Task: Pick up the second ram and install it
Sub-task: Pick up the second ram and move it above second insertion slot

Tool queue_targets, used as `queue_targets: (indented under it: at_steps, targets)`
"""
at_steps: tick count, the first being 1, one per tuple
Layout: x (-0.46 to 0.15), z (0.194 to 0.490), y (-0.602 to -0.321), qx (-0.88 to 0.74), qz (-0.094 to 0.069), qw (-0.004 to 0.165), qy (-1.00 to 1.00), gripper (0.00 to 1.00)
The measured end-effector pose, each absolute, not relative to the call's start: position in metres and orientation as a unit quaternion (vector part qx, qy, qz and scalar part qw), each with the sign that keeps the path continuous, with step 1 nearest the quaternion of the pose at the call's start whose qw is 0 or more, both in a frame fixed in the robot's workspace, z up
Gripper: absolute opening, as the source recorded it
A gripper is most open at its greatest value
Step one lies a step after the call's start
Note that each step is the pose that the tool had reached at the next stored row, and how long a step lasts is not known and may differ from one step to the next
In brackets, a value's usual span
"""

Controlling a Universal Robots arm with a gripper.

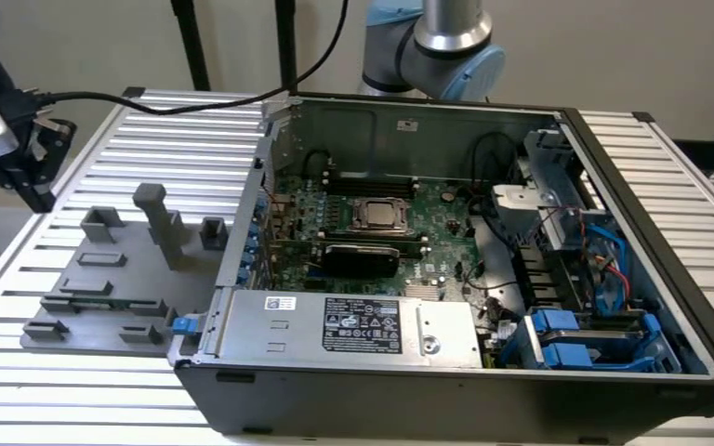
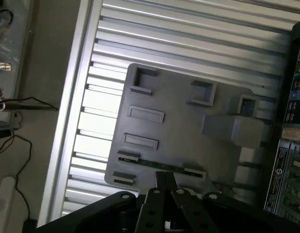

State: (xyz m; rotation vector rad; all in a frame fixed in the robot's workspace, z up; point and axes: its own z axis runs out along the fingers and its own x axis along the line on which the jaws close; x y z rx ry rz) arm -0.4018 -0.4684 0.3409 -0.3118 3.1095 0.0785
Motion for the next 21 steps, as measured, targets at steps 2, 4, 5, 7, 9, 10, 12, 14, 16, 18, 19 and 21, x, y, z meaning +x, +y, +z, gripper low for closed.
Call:
queue_targets:
  at_steps: [2,4,5,7,9,10,12,14,16,18,19,21]
  targets:
    - [-0.4018,0.3403,-0.4684,-0.119,0.025,0.009,0.993,0.11]
    - [-0.4017,0.3396,-0.4684,-0.136,0.025,0.011,0.990,0.11]
    - [-0.4018,0.3393,-0.4684,-0.146,0.025,0.013,0.989,0.11]
    - [-0.4018,0.3387,-0.4684,-0.163,0.024,0.016,0.986,0.11]
    - [-0.4018,0.3379,-0.4684,-0.180,0.024,0.020,0.983,0.11]
    - [-0.4018,0.3376,-0.4684,-0.189,0.023,0.021,0.982,0.11]
    - [-0.4018,0.3368,-0.4684,-0.206,0.022,0.024,0.978,0.11]
    - [-0.4018,0.3362,-0.4684,-0.223,0.021,0.027,0.974,0.11]
    - [-0.4018,0.3356,-0.4684,-0.240,0.021,0.028,0.970,0.11]
    - [-0.4018,0.3349,-0.4683,-0.257,0.020,0.027,0.966,0.11]
    - [-0.4018,0.3346,-0.4684,-0.265,0.019,0.027,0.964,0.11]
    - [-0.4018,0.3340,-0.4684,-0.281,0.019,0.026,0.959,0.11]
